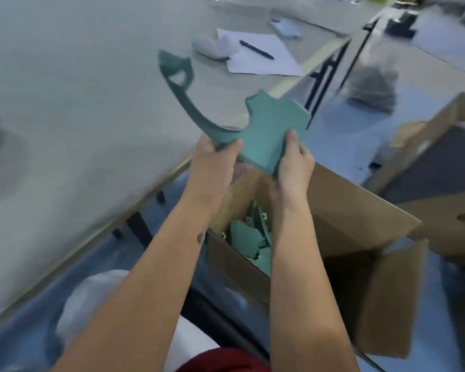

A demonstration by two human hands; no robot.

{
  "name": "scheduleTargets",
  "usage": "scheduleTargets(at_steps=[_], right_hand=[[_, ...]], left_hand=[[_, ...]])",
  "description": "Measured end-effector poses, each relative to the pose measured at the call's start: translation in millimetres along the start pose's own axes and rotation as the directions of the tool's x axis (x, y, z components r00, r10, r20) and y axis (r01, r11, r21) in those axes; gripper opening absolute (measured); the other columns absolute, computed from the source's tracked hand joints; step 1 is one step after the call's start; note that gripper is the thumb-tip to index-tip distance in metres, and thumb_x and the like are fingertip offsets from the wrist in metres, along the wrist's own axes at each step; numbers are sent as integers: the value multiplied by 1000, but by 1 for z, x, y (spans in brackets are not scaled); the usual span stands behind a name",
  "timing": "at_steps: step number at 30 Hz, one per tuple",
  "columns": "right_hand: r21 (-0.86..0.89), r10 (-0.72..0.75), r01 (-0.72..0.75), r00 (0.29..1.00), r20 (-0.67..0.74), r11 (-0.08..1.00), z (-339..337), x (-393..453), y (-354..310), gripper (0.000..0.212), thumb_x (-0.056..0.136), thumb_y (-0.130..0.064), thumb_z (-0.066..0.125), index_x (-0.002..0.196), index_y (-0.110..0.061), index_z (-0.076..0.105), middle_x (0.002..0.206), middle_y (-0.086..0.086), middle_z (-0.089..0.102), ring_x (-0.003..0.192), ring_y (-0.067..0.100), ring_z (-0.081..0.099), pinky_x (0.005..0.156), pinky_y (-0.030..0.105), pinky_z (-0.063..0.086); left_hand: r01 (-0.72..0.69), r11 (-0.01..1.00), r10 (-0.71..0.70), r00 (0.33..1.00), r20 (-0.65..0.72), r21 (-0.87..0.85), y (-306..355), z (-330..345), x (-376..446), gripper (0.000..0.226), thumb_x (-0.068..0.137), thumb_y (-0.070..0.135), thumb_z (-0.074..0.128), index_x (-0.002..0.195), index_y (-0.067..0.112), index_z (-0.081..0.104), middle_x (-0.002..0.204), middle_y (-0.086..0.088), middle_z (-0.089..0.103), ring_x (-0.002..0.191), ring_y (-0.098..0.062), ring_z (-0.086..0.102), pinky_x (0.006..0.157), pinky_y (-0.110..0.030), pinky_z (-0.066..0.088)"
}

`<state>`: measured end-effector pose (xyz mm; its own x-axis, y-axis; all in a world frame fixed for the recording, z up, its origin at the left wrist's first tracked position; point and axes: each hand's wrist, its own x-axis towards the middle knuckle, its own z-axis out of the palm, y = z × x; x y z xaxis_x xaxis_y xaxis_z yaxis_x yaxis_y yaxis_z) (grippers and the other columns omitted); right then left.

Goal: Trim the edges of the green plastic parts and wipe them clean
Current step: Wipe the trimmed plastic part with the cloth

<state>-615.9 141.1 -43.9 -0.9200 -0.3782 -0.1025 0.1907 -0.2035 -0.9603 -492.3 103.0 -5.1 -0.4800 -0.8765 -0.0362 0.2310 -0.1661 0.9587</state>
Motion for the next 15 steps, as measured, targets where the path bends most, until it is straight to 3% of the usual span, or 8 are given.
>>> scheduleTargets(at_steps=[3,5,8,12,13,15], right_hand=[[-6,30,-31,988,-151,1000,-69,17,12,23,96,-28,60,78,-15,66,75,-5,72,70,11,68,59,25,50],[-68,67,-84,973,-221,994,-109,22,28,21,95,-27,61,78,-15,66,72,-10,72,64,5,67,52,18,48],[-217,136,-212,938,-318,953,-158,22,59,20,93,-32,62,80,-17,66,81,-6,71,69,9,66,51,21,47],[-213,309,-433,842,-442,876,-201,25,97,21,93,-37,56,91,-18,65,94,2,70,80,18,66,64,30,50],[-218,389,-530,794,-467,820,-207,26,105,27,94,-36,52,104,-14,63,106,7,68,90,23,64,72,34,51],[-391,453,-709,687,-568,587,-213,25,116,46,95,-39,47,131,-11,49,135,13,48,118,32,49,96,43,41]], left_hand=[[175,982,-183,974,135,69,-38,37,-5,16,96,5,54,97,19,62,103,-9,70,79,-18,72,58,-27,59],[321,943,-331,934,135,90,-70,47,-10,15,95,5,55,94,18,64,95,-9,71,69,-16,72,57,-28,60],[529,835,-545,833,94,148,-117,48,-23,10,95,5,57,94,13,63,88,-9,70,59,-13,70,59,-28,58],[674,733,-676,737,-4,92,-149,39,-26,5,98,7,53,101,8,56,88,-10,68,73,-19,68,64,-30,57],[679,724,-681,732,-24,122,-151,36,-23,5,99,9,52,102,9,57,89,-9,69,77,-20,67,66,-32,55],[678,705,-685,727,-45,206,-150,32,-20,7,99,16,53,99,14,59,87,-4,72,80,-18,67,67,-32,52]])
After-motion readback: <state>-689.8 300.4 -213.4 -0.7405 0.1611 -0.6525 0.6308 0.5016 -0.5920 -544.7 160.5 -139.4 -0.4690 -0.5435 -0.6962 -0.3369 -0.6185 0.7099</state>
